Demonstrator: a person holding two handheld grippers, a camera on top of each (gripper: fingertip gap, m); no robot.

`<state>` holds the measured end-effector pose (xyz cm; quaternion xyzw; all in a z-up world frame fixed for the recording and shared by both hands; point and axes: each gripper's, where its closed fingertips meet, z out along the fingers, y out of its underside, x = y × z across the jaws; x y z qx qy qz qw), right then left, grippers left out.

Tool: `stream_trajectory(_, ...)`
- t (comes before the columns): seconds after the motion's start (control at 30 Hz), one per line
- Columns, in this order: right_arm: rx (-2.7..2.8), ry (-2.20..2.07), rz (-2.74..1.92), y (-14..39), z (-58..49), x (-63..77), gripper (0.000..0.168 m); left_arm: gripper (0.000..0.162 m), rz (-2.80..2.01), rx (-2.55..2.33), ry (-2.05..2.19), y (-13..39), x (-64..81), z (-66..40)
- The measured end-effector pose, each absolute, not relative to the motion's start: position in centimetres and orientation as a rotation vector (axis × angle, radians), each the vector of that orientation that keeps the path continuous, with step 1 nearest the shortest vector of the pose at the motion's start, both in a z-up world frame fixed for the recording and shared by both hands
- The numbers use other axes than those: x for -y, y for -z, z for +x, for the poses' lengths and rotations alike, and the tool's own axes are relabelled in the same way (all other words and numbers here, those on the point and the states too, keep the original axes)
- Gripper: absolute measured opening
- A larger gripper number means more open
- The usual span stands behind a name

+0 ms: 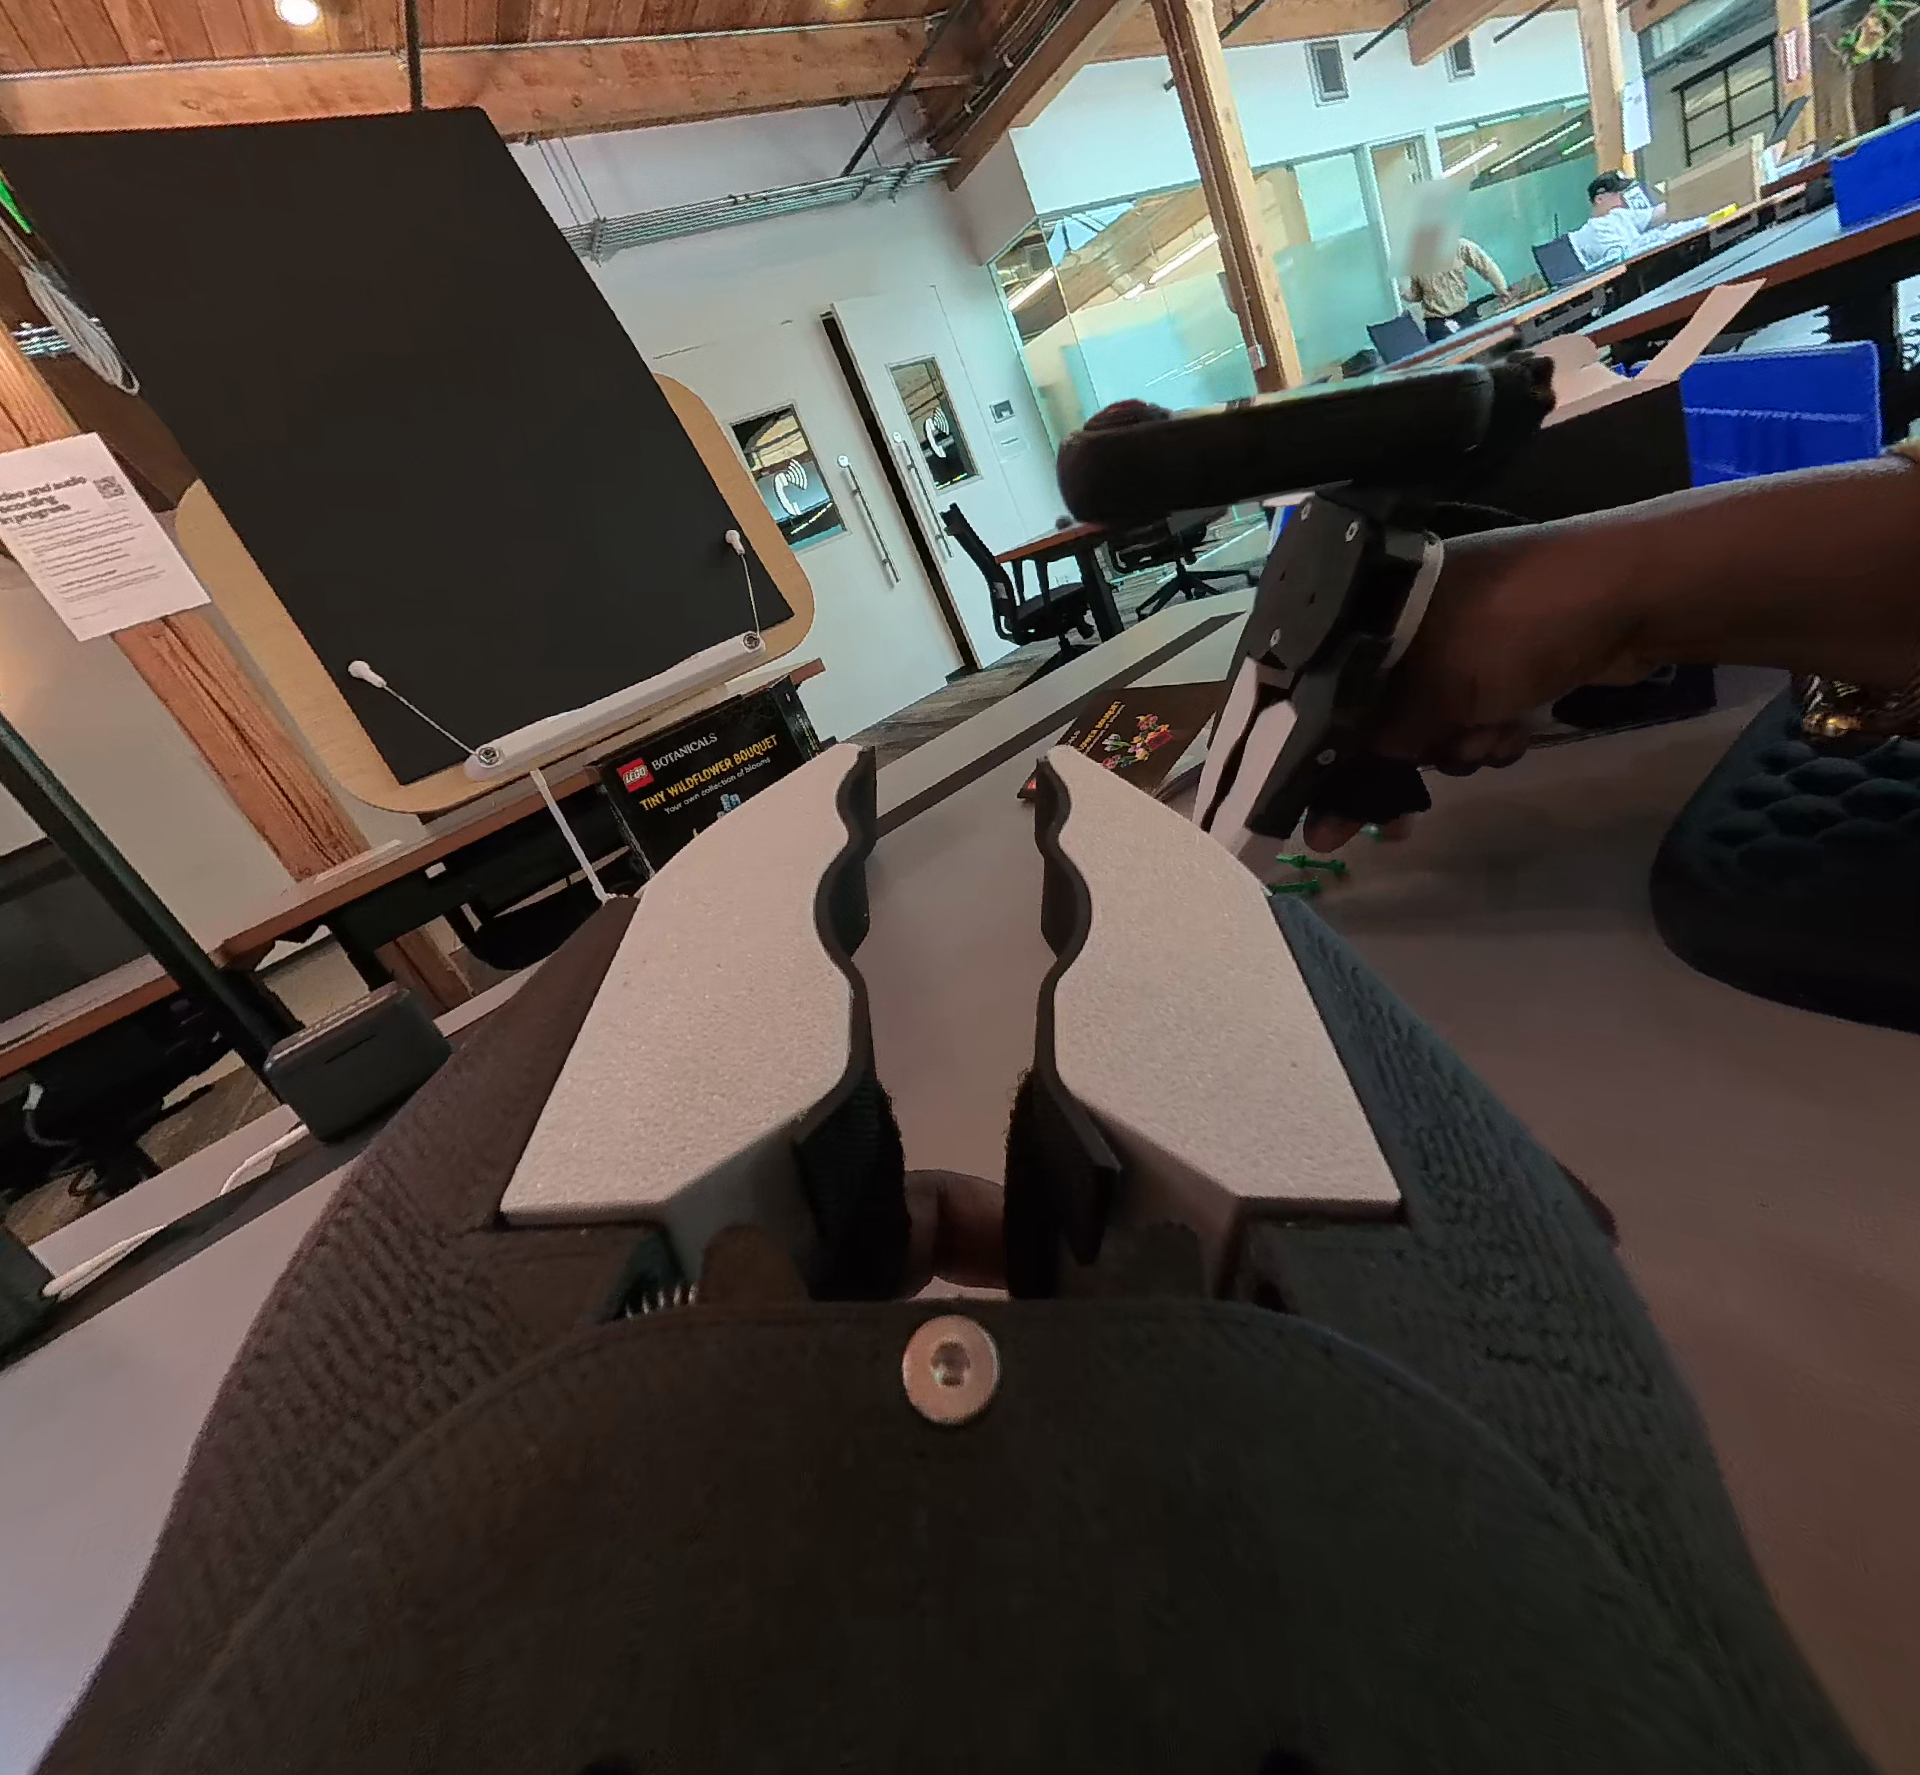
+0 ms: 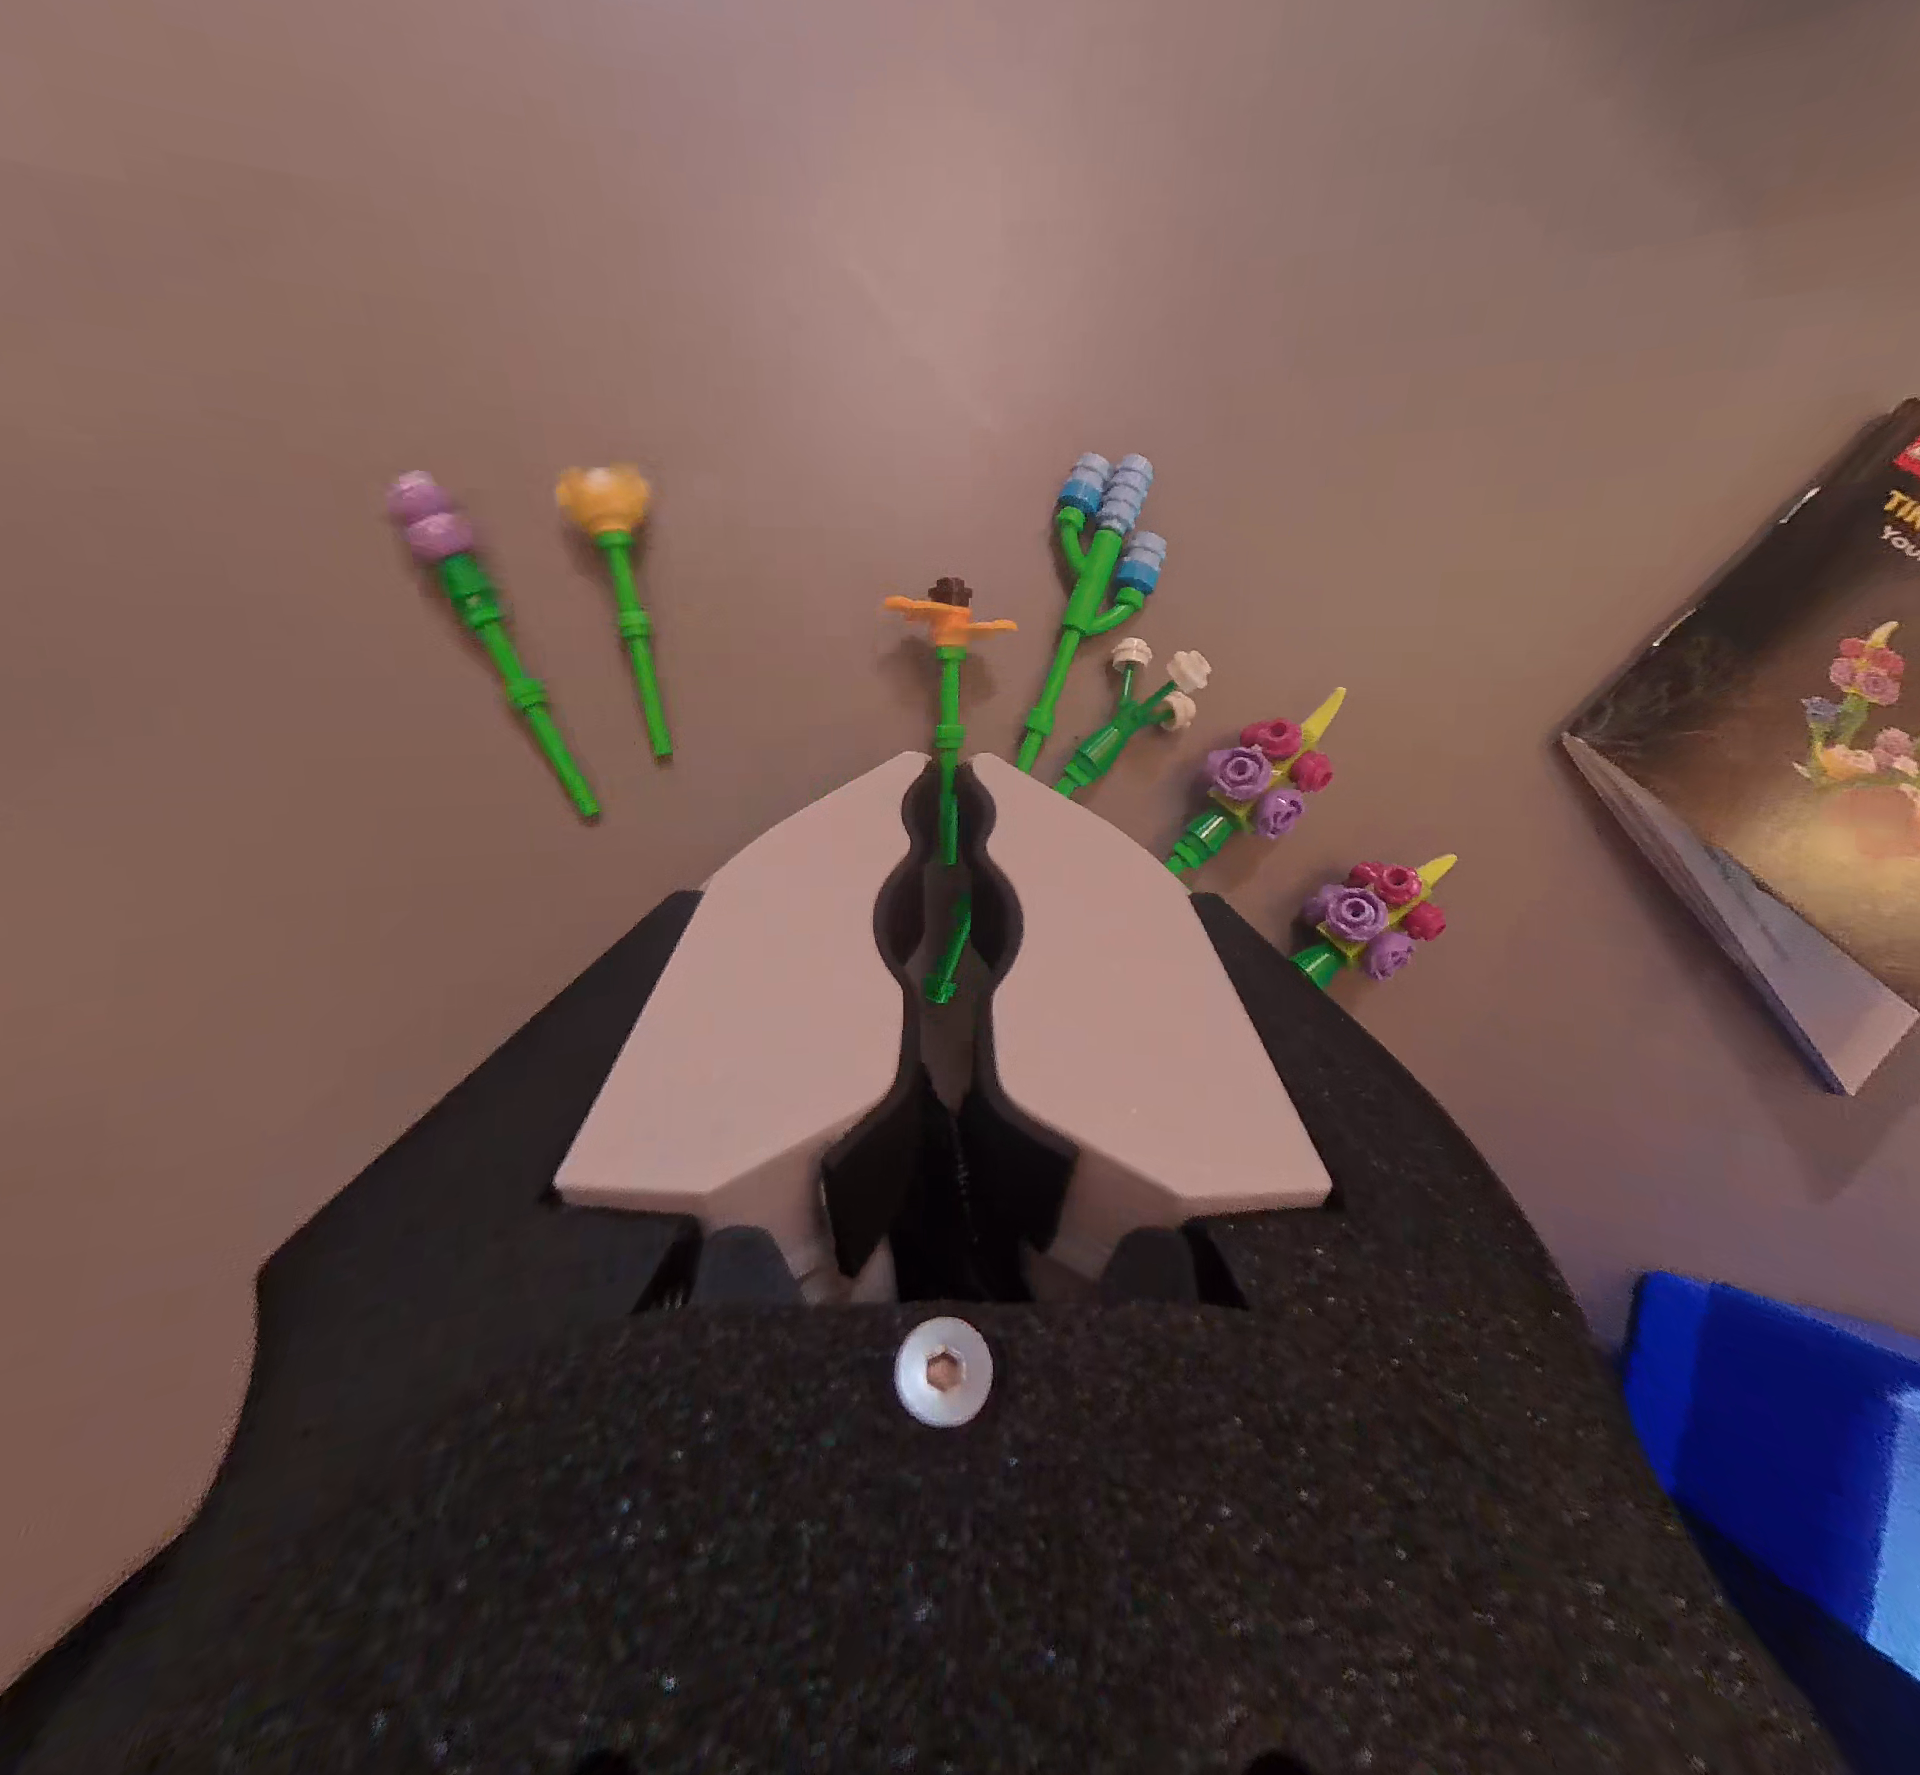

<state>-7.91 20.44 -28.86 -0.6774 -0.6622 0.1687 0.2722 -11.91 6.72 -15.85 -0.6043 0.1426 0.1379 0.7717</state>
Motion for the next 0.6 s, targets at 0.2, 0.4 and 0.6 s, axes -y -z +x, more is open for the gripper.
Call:
stream_trajectory(0.2, 1.680, -0.539, -1.764, 26.2, -7.6, -20.9, 0.003, 0.029, -1.315, -0.325, -0.286, 16.0, -6.7, -11.7)
stream_trajectory(0.4, 1.615, -0.715, -1.635, 23.4, -7.9, -19.3, 0.003, 0.029, -1.348, -0.447, -0.307, 17.0, -7.1, -10.1)
stream_trajectory(0.6, 1.565, -0.988, -1.415, 20.4, -8.1, -16.0, 0.003, 0.029, -1.328, -0.414, -0.264, 16.6, -6.9, -10.2)
